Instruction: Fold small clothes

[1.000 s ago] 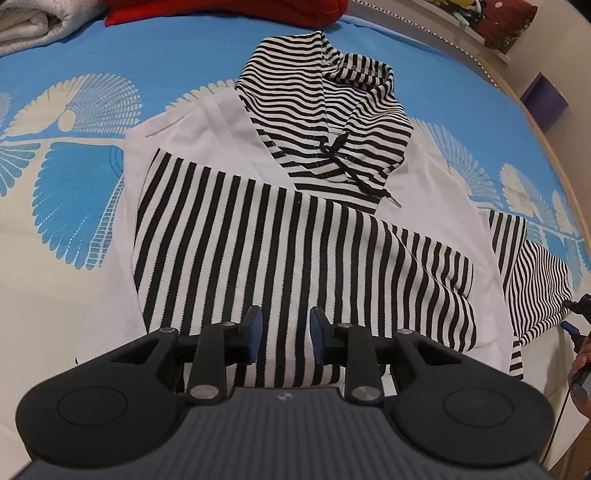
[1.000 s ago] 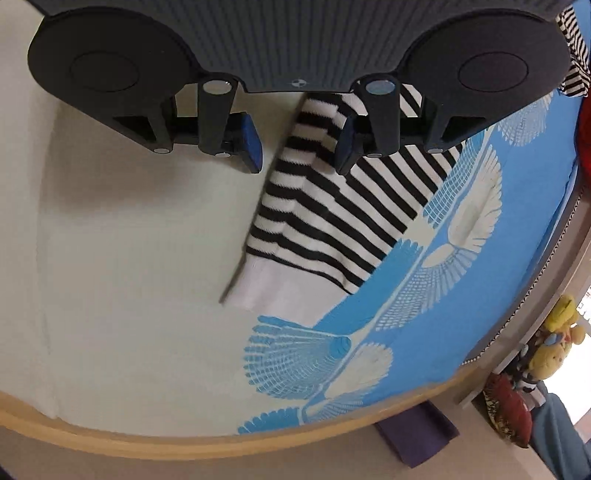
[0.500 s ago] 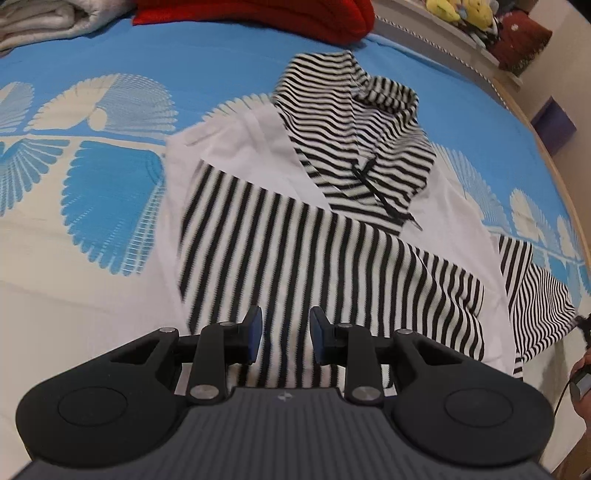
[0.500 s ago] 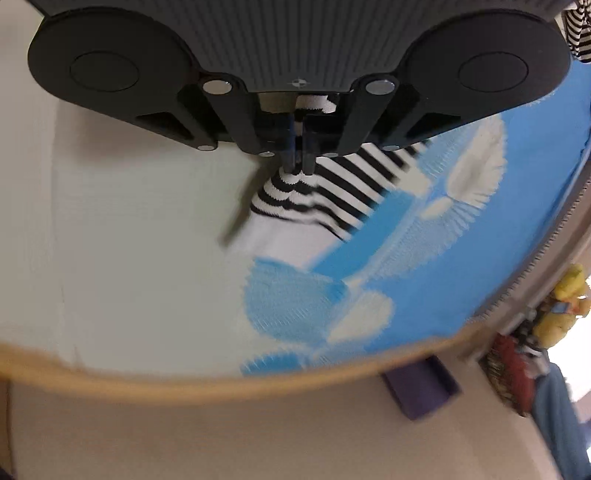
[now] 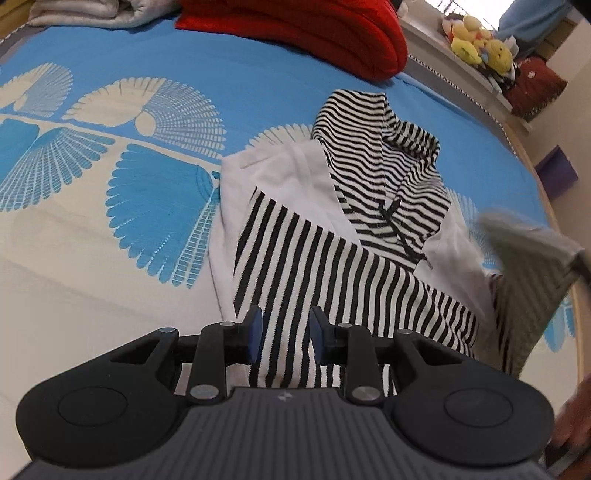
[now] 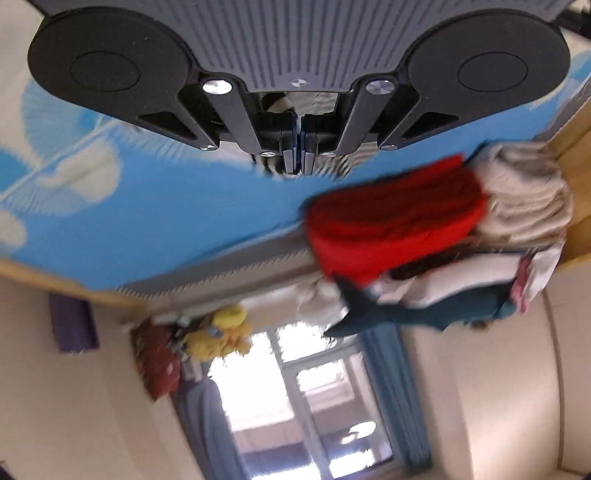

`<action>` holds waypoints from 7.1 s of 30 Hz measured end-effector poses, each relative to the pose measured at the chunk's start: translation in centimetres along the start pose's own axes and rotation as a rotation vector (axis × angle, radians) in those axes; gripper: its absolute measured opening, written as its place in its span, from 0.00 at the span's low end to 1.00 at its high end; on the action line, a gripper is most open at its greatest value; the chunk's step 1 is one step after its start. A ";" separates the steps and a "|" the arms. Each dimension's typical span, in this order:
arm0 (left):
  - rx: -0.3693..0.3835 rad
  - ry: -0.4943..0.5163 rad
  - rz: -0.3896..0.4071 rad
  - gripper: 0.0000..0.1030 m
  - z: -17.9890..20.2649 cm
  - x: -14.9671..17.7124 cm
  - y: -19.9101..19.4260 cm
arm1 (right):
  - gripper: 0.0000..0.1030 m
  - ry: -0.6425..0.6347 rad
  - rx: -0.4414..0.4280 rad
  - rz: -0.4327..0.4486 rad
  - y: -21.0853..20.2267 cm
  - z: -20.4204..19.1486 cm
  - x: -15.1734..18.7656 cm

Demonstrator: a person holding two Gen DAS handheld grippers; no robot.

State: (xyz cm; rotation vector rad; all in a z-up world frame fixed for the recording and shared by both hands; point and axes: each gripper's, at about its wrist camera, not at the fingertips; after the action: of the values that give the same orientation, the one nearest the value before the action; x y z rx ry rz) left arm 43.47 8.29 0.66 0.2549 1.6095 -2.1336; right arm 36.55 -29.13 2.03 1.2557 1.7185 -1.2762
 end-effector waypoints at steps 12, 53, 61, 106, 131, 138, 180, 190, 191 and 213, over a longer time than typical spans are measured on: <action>0.031 -0.029 -0.006 0.33 0.7 -0.4 0.4 | 0.40 -0.158 -0.107 -0.489 0.8 -6.6 3.6; -0.177 0.040 -0.057 0.06 1.2 2.1 5.1 | 0.55 0.652 0.409 -0.743 4.0 10.0 8.0; -0.074 0.040 -0.148 0.18 1.7 3.2 7.5 | 0.55 0.656 0.459 -0.755 3.9 10.5 8.5; -0.186 0.235 0.315 0.23 7.3 -3.1 6.0 | 0.62 -0.181 0.315 -0.558 1.5 8.6 0.4; -0.127 -0.001 0.238 0.54 9.9 -29.6 29.2 | 0.62 -0.274 0.383 -0.629 4.4 9.9 3.0; -0.079 0.075 0.233 0.01 10.9 -29.9 29.8 | 0.62 -0.278 0.388 -0.622 4.5 9.7 2.9; 0.034 -0.350 -0.162 0.42 1.1 3.8 9.4 | 0.47 0.330 0.148 -0.749 5.9 8.8 3.7; 0.046 -0.425 -0.155 0.03 0.0 3.5 9.8 | 0.40 0.284 0.125 -0.790 7.8 6.7 5.9; 0.057 -0.414 -0.129 0.01 0.0 3.1 9.4 | 0.21 0.286 0.121 -0.783 7.7 6.7 5.8; 0.079 -0.517 -0.092 0.37 -4.4 1.9 8.2 | 0.24 0.674 0.172 -0.651 3.6 14.3 3.8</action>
State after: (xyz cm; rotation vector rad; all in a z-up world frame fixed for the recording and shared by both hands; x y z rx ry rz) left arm 45.00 10.27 -8.49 -0.3308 1.2551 -2.1027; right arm 38.09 -41.25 -7.05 1.3750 2.7088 -1.4716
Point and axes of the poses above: each gripper's, at about its wrist camera, not at the fingertips, and y roughly the way its jaws point, z to its right, x to its underside, and after that the axes turned 2 degrees about x, right-handed
